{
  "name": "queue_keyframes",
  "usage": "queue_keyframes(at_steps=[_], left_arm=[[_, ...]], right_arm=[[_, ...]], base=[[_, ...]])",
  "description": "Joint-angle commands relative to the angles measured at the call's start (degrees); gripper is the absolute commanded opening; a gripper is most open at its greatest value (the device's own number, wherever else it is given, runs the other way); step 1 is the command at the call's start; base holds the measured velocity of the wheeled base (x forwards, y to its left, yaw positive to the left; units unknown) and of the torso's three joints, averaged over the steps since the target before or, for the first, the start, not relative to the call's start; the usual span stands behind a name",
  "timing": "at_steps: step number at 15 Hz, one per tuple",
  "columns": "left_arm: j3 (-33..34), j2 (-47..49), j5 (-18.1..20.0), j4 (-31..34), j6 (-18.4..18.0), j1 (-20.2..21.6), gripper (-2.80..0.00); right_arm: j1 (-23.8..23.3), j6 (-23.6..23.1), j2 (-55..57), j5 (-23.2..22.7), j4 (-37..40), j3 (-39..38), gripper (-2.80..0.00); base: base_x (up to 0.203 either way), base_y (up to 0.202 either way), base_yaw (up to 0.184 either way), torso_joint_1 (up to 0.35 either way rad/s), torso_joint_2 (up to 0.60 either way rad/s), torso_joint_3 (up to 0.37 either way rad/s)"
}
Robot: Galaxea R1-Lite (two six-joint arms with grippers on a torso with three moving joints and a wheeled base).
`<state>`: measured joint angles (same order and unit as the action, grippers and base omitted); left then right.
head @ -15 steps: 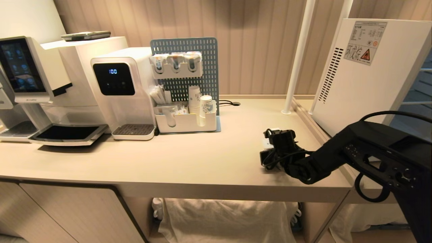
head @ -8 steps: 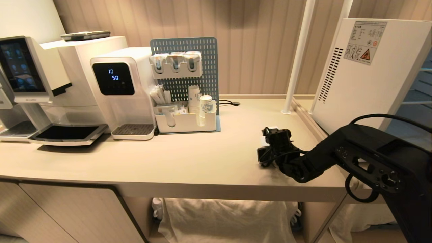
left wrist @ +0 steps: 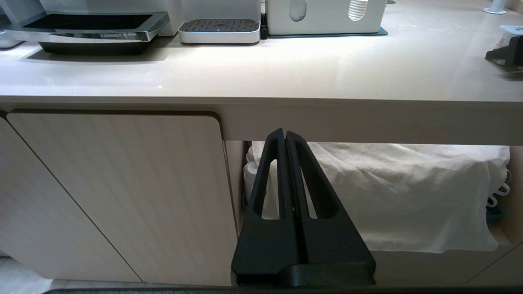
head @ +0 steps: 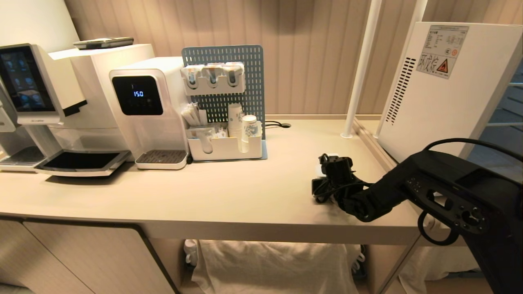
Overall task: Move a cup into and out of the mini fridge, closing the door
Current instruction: Place the yoghurt on the table
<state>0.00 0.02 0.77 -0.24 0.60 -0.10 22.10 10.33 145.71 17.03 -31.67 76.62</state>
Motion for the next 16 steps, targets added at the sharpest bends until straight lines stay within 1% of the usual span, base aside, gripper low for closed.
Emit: queue_keyframes(at_steps=[1, 4, 7, 9, 12, 13, 16], left_arm=[[0.0, -0.1, 0.0, 0.0, 0.0, 0.0, -2.8], [0.0, -0.1, 0.0, 0.0, 0.0, 0.0, -2.8], [0.0, -0.1, -0.1, 0.0, 0.0, 0.0, -2.8], [0.0, -0.1, 0.0, 0.0, 0.0, 0.0, -2.8], [0.0, -0.1, 0.0, 0.0, 0.0, 0.0, -2.8], [0.0, -0.1, 0.0, 0.0, 0.0, 0.0, -2.8], [0.0, -0.1, 0.0, 0.0, 0.0, 0.0, -2.8]], right_arm=[[0.0, 0.2, -0.3, 0.0, 0.2, -0.2, 0.0], [0.0, 0.2, -1.9, -0.2, 0.1, -1.8, 0.0], [0.2, 0.1, -6.4, -0.4, -0.2, -6.5, 0.0], [0.2, 0.1, -11.8, -0.6, -0.2, -11.3, 0.0], [0.5, 0.0, -25.0, -2.1, -0.3, -22.4, 0.0], [0.7, -0.1, -30.8, -3.1, -0.3, -26.5, -2.8], [2.7, -0.2, -51.0, -5.3, 0.6, -37.8, -2.8]], base=[[0.0, 0.0, 0.0, 0.0, 0.0, 0.0], [0.0, 0.0, 0.0, 0.0, 0.0, 0.0], [0.0, 0.0, 0.0, 0.0, 0.0, 0.0], [0.0, 0.0, 0.0, 0.0, 0.0, 0.0], [0.0, 0.0, 0.0, 0.0, 0.0, 0.0], [0.0, 0.0, 0.0, 0.0, 0.0, 0.0], [0.0, 0.0, 0.0, 0.0, 0.0, 0.0]])
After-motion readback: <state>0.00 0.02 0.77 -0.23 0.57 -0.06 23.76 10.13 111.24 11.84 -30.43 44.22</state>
